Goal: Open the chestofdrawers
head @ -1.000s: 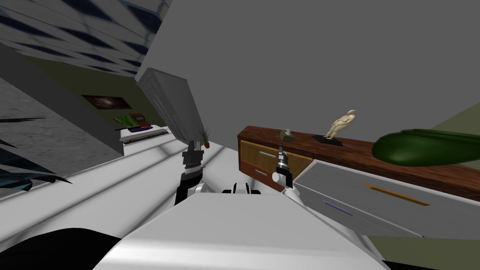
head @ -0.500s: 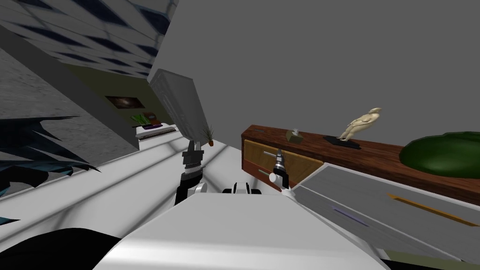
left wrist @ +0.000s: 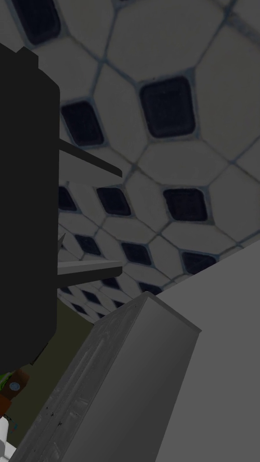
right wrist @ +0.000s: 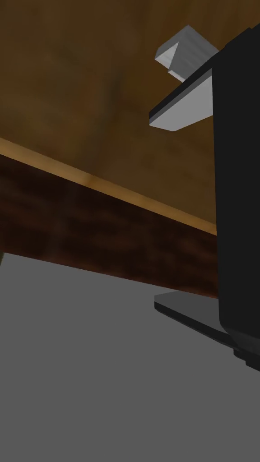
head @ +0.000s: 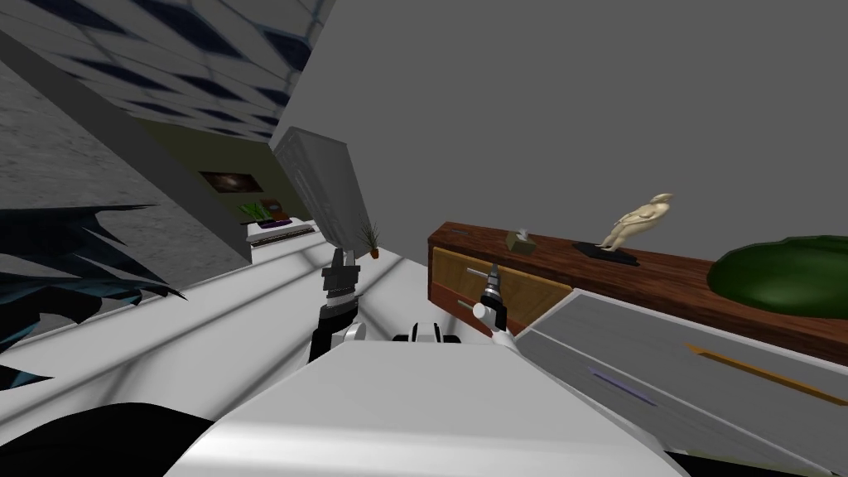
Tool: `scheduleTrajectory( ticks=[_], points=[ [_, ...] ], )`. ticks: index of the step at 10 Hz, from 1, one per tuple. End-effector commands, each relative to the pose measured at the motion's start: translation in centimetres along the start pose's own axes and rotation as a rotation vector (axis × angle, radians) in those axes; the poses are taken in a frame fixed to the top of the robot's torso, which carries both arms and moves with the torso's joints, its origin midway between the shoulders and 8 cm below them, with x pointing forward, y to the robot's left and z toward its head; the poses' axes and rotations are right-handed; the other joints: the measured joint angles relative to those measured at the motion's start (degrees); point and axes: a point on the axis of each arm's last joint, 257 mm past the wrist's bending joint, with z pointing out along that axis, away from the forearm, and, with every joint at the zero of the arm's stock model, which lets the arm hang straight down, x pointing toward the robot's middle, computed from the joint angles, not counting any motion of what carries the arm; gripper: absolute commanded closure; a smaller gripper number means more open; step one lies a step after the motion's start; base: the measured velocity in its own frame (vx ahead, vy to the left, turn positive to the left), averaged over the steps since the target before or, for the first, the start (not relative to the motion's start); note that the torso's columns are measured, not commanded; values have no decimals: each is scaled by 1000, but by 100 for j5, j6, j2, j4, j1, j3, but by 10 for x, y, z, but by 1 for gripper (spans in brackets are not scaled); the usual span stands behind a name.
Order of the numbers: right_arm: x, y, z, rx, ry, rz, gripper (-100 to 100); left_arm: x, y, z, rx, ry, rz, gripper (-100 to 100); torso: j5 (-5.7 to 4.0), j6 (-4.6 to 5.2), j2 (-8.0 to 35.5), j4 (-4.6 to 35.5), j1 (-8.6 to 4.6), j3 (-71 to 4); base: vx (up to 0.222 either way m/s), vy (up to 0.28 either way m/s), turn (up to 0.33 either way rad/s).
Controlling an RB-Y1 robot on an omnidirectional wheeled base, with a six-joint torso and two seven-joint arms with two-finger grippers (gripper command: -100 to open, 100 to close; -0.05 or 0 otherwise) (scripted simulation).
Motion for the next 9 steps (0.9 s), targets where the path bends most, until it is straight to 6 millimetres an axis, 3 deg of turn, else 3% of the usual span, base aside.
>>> scheduleTrajectory(
  ticks=[1, 3, 7, 9],
  points=[
    [-28, 18, -17, -68, -32, 82, -100, 0, 0, 0, 0, 0, 0, 0, -4, 0, -7, -6, -1, -5, -8, 8, 57],
    [-38, 23, -23, -97, -27, 136, -100, 0, 0, 0, 0, 0, 0, 0, -6, -9, -11, -8, 0, -7, -18, 17, 82],
    [-38, 23, -23, -97, -27, 136, -100, 0, 0, 0, 0, 0, 0, 0, 10, 13, 23, 6, 3, 10, 4, 11, 11],
    [-50, 27, -31, -126, -22, 187, -100, 0, 0, 0, 0, 0, 0, 0, 10, 6, 21, 7, 6, 10, -11, 9, 43]
  ],
)
